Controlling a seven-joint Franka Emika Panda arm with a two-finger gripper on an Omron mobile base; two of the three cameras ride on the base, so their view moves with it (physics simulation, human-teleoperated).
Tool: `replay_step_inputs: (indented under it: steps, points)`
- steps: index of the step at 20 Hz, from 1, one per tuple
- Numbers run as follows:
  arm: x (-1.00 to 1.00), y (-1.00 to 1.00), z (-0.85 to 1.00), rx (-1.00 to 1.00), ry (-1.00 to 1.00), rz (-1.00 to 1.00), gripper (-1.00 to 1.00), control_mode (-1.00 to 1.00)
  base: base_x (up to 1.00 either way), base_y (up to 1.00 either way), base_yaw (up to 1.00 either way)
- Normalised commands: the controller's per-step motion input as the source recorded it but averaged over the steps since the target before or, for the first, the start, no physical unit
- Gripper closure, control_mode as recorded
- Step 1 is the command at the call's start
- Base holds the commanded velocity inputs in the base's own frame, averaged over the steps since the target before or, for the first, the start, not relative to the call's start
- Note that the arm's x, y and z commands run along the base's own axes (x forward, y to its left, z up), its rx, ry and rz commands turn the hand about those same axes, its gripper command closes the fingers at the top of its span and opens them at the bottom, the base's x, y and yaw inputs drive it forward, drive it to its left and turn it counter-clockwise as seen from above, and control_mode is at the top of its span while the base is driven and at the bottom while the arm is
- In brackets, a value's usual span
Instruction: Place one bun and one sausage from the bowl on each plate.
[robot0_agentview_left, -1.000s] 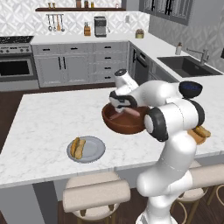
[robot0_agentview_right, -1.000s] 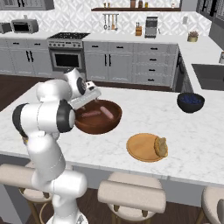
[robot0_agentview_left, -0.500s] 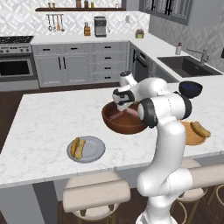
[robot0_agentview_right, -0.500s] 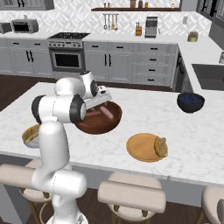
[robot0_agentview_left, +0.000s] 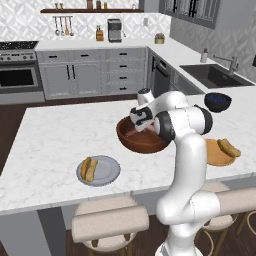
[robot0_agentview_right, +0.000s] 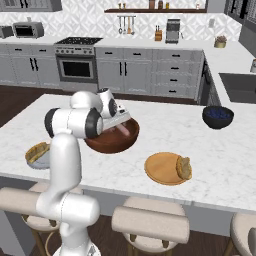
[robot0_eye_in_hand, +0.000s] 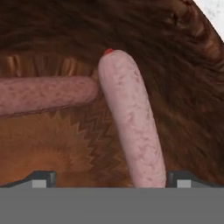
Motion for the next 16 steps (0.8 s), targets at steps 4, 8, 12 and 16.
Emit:
replay_step_inputs:
  steps: [4,8,12,16]
  points:
    - [0.02,-0.04,-0.31,-0.1,0.0,-0.02,-1.0,-1.0,0.0,0.0,0.0]
    - [0.02,0.0,-0.09,-0.07,-0.07,0.0,-1.0,-1.0,0.0,0.0,0.0]
    - [0.27,-0.03,-0.04,0.0,-0.11,0.0,-1.0,-1.0,0.0,0.0,0.0]
    - [0.31,-0.14,-0.08,-0.05,-0.08,0.0,-1.0,-1.0,0.0,0.0,0.0]
